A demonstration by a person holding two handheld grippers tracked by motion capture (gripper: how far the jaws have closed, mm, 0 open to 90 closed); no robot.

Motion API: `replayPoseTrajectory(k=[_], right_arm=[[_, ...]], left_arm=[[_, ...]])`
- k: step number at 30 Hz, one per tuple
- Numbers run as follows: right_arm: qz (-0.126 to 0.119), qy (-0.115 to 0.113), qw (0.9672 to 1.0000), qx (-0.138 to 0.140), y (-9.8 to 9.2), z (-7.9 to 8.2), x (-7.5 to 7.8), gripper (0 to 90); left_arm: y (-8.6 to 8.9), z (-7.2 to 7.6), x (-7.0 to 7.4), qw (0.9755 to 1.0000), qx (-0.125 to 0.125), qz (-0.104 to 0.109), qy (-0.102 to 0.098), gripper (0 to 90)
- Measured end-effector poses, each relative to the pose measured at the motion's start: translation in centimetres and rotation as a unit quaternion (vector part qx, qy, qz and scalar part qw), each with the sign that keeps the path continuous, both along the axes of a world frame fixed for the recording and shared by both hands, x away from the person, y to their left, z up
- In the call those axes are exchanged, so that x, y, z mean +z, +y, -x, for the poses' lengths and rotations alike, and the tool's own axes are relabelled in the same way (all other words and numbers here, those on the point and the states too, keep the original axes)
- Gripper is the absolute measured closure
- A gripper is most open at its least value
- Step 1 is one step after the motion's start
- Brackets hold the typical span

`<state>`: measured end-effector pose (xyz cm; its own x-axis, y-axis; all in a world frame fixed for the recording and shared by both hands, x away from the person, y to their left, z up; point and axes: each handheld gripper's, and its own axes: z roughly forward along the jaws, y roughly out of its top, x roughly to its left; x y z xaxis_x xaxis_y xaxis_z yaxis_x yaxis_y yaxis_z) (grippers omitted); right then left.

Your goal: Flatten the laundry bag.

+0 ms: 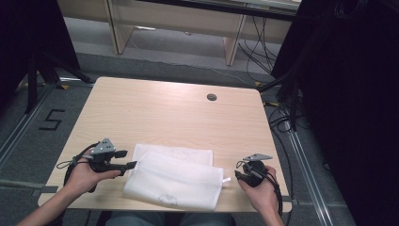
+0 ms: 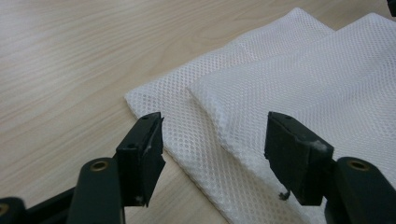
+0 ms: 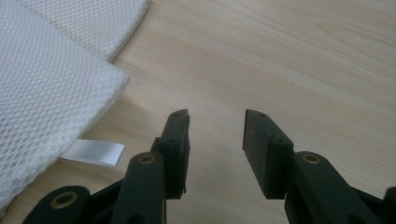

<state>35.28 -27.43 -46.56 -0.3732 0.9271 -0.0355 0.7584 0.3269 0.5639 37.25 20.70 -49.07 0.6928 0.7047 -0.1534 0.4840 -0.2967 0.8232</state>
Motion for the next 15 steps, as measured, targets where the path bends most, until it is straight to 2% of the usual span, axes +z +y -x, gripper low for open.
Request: replayPoseTrajectory(k=[1,4,11,12,15], right_arm=[[0.0,0.0,1.0,-0.001,-0.04,0.0,0.01,62.1],[-0.006,-0.001,1.0,-0.006,-0.09,-0.08,0.02,63.8],[-0.007,0.006,1.0,-0.003,-0.15,-0.01,0.11,77.5],[-0.002,0.007,1.0,-0.003,-0.15,0.09,0.17,80.4],[0.0,0.004,1.0,0.002,-0.16,0.19,0.33,85.3]], left_arm=[[-0.04,0.05,0.02,1.0,0.002,0.0,0.005,37.1],[-0.01,-0.01,0.07,1.0,-0.002,-0.002,0.0,37.2],[-0.22,-0.07,0.05,1.0,0.002,0.008,0.002,37.5],[-0.17,-0.11,0.08,1.0,-0.004,0.003,-0.005,37.9],[-0.29,0.04,0.14,0.9999,-0.006,0.01,-0.01,40.2]])
